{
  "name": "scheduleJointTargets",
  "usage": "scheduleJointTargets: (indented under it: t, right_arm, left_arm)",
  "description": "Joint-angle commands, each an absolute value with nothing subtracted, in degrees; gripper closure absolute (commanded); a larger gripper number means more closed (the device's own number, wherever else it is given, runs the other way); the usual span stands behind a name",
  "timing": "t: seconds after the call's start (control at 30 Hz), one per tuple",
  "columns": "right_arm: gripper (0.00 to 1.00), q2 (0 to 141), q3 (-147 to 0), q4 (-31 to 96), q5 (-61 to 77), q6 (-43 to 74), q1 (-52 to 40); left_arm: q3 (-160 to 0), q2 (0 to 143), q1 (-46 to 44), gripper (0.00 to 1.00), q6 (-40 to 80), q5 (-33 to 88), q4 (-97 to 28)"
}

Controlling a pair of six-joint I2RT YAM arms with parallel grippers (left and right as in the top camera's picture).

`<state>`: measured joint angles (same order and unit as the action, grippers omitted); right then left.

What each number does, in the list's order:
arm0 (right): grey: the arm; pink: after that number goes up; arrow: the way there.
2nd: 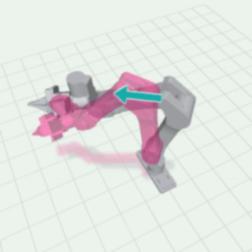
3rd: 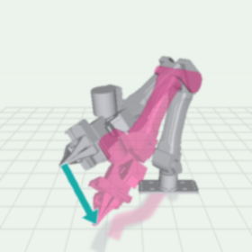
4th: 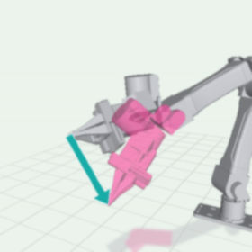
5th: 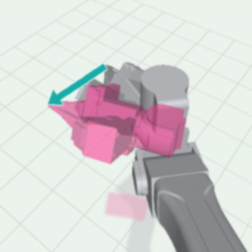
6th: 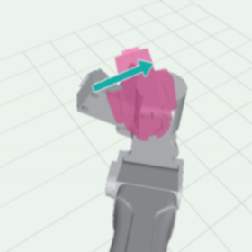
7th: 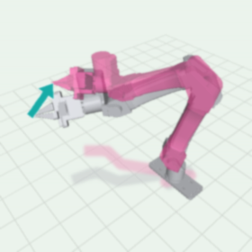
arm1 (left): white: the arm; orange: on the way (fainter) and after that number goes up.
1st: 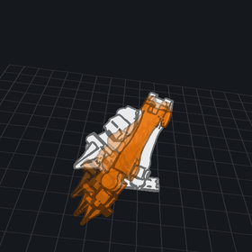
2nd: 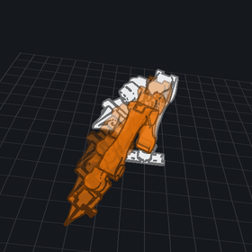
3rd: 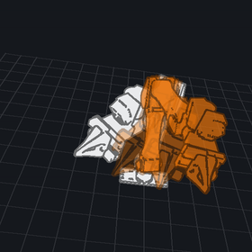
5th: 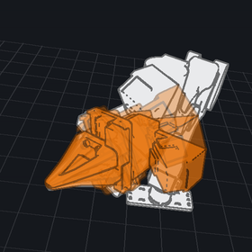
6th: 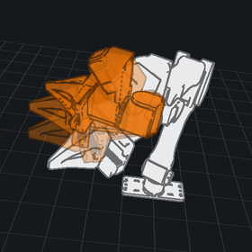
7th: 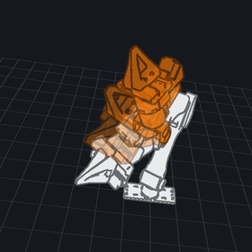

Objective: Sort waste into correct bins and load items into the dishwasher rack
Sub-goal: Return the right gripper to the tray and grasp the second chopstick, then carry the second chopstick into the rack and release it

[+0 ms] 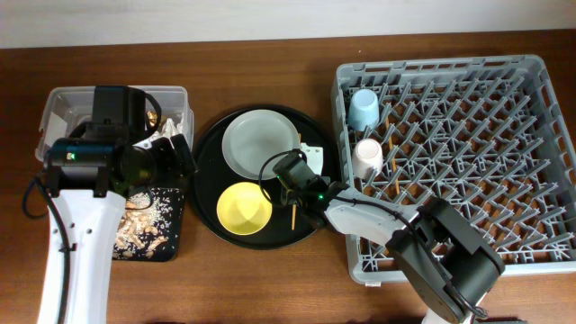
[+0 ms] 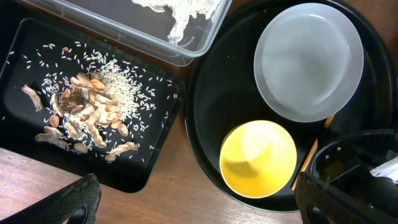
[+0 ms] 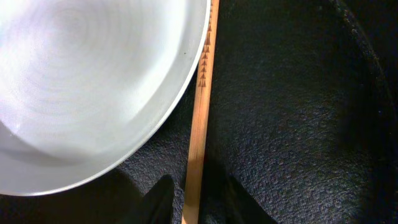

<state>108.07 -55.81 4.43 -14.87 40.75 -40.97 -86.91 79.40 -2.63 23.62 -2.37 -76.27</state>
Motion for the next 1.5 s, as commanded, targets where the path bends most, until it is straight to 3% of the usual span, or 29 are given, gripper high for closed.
scheduleJointTargets:
  t: [0.0,0.23,0.5,0.57,0.63,0.83,0.9,0.93,1.0,1.07,1.47]
  right_arm:
    - [0.81,110.3,-55.9,4.9,-15.7,40.7,-40.9]
    - [0.88,110.2,-59.4,8.8,-15.7,36.4,-40.9]
    - [0.89,110.2,-59.8,11.4,-15.7,36.4,-40.9]
    - [0.96,110.2,-59.8,11.4,-15.7,36.4,-40.9]
    - [0.96,109.9,-60.9,11.7,-15.7,36.4,-40.8]
    - [0.96,99.3,-76.3,29.0,-22.9,31.3,-37.5]
    - [0.96,97.2,-79.9,35.2,-19.7,30.5,-35.3]
    - [0.96,97.1,-80.1,36.6,-15.6,30.4,-34.4]
    - [0.80,98.3,-79.9,38.6,-7.9,30.4,-34.1]
    - [0.73,100.5,-79.9,38.9,-6.2,30.4,-34.7]
    - [0.73,113.9,-79.8,39.7,-6.0,30.4,-38.4]
  left_arm:
    - [-87.4,79.4,-2.3,0.01,23.5,-2.4,-76.2]
    - [-87.4,79.4,-2.3,0.01,23.5,-2.4,-76.2]
    - [-87.4,79.4,-2.3,0.01,23.5,-2.4,-76.2]
    - [-87.4,79.4,-2.3,0.01,23.5,-2.4,-76.2]
    - [-87.4,79.4,-2.3,0.01,23.5,-2.4,-76.2]
    - [-87.4,79.4,-2.3,0.01,23.5,-2.4,-76.2]
    - [-87.4,79.4,-2.3,0.01,23.5,-2.4,-76.1]
    - [-87.4,79.4,-2.3,0.01,23.5,-2.4,-76.2]
    - [-87.4,79.4,-2.3,0.01,23.5,-2.4,-76.2]
    - [-87.4,79.4,-2.3,0.01,23.6,-2.4,-76.2]
    - [-87.4,79.4,-2.3,0.01,23.6,-2.4,-76.2]
